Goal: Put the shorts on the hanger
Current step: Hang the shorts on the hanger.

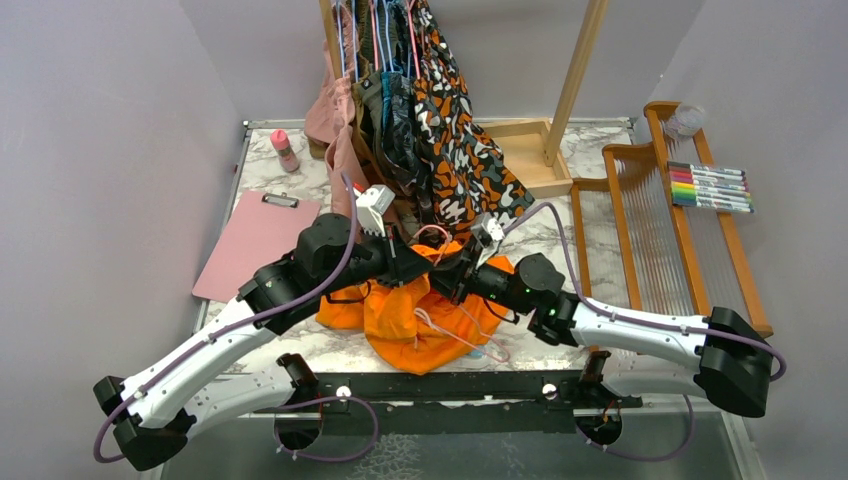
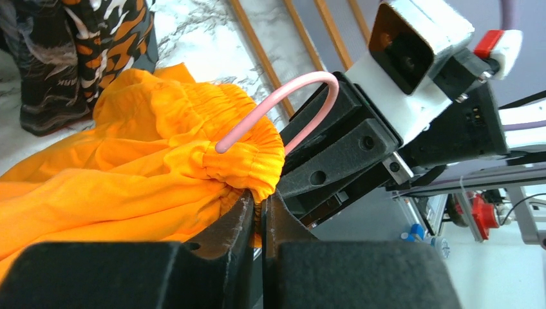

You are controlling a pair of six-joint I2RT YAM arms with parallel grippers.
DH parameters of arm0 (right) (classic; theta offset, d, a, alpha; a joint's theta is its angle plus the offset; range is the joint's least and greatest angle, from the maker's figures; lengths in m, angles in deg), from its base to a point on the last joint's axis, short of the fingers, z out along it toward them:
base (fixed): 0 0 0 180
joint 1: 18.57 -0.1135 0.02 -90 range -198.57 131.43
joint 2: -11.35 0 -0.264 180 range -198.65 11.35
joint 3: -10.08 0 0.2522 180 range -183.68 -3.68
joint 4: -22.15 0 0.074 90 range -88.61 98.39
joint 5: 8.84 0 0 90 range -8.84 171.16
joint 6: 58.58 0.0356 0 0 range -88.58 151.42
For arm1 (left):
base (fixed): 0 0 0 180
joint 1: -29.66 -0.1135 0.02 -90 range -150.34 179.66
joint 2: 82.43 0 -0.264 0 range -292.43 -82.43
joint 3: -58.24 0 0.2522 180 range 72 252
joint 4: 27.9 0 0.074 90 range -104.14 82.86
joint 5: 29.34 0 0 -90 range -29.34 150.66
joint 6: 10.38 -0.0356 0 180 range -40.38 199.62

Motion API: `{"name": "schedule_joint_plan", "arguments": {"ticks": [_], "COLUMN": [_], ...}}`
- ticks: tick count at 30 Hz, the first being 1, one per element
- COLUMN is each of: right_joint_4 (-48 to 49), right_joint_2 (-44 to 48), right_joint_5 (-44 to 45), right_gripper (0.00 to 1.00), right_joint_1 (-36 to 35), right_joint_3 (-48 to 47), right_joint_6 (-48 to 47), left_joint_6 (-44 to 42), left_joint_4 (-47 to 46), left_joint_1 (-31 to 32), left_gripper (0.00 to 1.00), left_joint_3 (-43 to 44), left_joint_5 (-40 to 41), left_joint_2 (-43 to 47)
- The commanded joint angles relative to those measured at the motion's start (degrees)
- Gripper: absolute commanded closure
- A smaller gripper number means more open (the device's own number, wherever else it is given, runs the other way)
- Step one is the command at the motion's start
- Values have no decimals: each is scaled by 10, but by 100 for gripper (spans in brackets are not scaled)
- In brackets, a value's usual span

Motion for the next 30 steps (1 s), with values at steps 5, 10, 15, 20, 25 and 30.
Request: {"name": "schedule_joint_plan", "arguments": {"ticks": [5, 10, 15, 20, 25, 30], "right_joint_4": [170, 203, 236, 261, 264, 256], "right_joint_2": [23, 21, 14, 7, 18, 41], "right_joint_5": [-22, -25, -29, -33, -35, -26], "right_gripper": [99, 99, 99, 99, 99, 99], "right_joint_1": [-5, -5, -4, -5, -5, -4], "right_joint_3": [-2, 2, 5, 8, 10, 15], "right_joint_6": [81, 105, 118, 132, 128, 121], "left_joint_6": [13, 13, 12, 3, -23, -53], "left_joint_4": [-36, -43, -54, -55, -57, -66], "left_joint_1": [16, 17, 17, 17, 16, 16], "left_gripper": [75, 60, 46, 39, 33, 24], "left_joint_3": [22, 28, 46, 64, 77, 80], "left_joint_5": [-23, -36, -47, -54, -59, -37], "left_joint_2": [6, 8, 14, 17, 38, 87]}}
